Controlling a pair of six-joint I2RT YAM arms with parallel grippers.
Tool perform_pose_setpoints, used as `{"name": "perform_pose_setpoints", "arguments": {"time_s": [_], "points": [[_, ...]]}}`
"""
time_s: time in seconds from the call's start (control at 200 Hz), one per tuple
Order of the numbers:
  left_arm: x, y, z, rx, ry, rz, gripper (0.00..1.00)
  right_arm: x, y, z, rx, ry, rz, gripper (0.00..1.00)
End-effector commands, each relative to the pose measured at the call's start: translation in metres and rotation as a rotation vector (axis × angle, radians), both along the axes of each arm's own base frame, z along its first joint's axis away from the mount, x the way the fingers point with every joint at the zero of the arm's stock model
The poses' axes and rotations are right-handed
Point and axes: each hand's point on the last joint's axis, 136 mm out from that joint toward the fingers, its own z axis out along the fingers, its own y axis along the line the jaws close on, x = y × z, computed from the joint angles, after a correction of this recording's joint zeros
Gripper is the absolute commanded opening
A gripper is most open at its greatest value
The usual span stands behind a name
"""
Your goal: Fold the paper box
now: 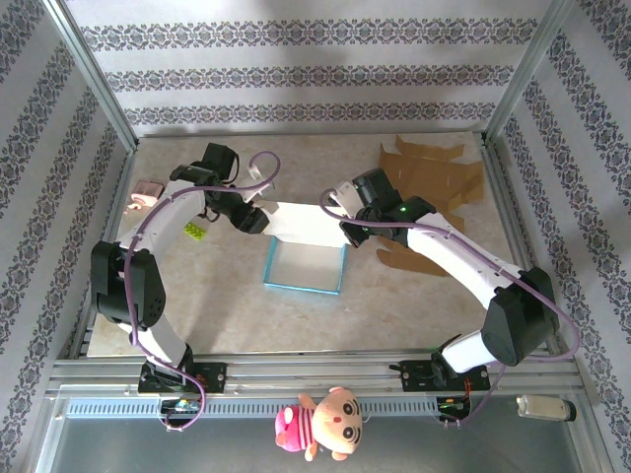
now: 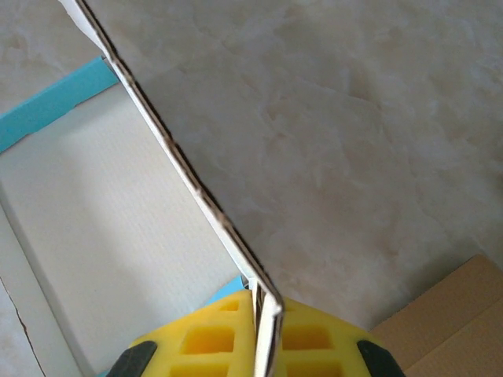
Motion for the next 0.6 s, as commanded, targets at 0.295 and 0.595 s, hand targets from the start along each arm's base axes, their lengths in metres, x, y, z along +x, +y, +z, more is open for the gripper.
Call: {"name": "perform_pose_setpoints", "arguments": {"time_s": [0.295, 0.595], "points": [[0.014, -0.002, 0.008, 0.008, -0.049, -0.014, 0.6, 0.005, 0.002, 0.01, -0.001, -0.015, 0.006, 0.0], [0.021, -0.012, 0.008, -0.03, -0.052, -0.022, 0.46, 0.005, 0.003, 0.012, 0.005, -0.011, 0.01, 0.0]]}}
